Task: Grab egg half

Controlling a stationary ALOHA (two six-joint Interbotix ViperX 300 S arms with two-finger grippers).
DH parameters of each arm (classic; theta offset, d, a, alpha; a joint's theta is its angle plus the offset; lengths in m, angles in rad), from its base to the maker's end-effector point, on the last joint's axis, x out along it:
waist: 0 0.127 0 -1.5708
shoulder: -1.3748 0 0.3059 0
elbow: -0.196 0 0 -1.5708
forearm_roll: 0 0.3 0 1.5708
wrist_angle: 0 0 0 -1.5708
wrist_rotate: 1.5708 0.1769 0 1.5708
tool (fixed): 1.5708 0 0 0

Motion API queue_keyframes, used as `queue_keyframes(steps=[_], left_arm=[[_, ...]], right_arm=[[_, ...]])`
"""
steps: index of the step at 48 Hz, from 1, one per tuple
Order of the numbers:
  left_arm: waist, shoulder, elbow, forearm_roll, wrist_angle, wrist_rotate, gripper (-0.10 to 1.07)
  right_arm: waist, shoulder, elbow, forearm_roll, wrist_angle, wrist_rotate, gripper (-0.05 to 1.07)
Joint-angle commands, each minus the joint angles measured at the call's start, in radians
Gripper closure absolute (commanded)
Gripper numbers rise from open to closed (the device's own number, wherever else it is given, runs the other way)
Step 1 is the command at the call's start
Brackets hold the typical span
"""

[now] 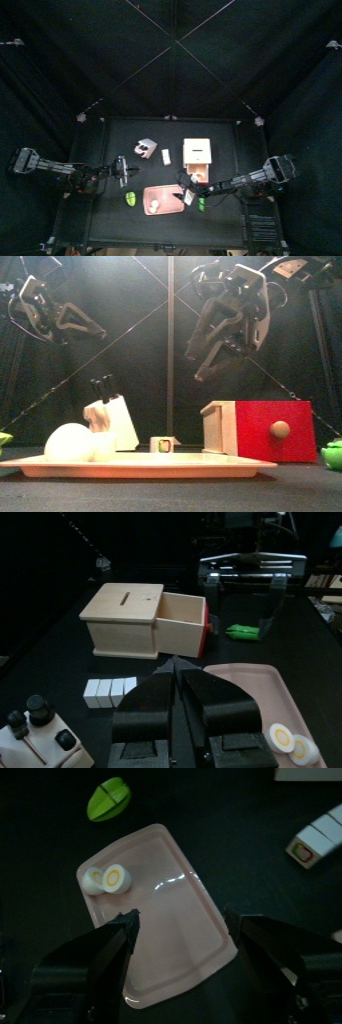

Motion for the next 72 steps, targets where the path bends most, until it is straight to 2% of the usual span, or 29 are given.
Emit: queue_keyframes(steps=[1,18,36,58,72], left_arm=[[0.002,0.0,-0.011,0.002,-0.003,0.0,0.49],[0.002,0.0,-0.011,0.002,-0.003,0.002,0.49],[0.002,0.0,-0.011,0.002,-0.003,0.002,0.49],[0.002,0.0,-0.011,0.002,-0.003,0.002,0.49],[0.002,0.0,-0.011,0.002,-0.003,0.002,0.49]], right_arm=[[0.0,0.023,-0.051,-0.041,-0.032,-0.002,0.05],[0.014,0.207,-0.184,-0.146,-0.086,-0.003,0.05],[0.021,0.336,-0.288,-0.184,-0.086,-0.009,0.05],[0.015,0.41,-0.342,-0.184,-0.086,-0.023,0.05],[0.015,0.451,-0.39,-0.143,-0.086,-0.075,0.05]])
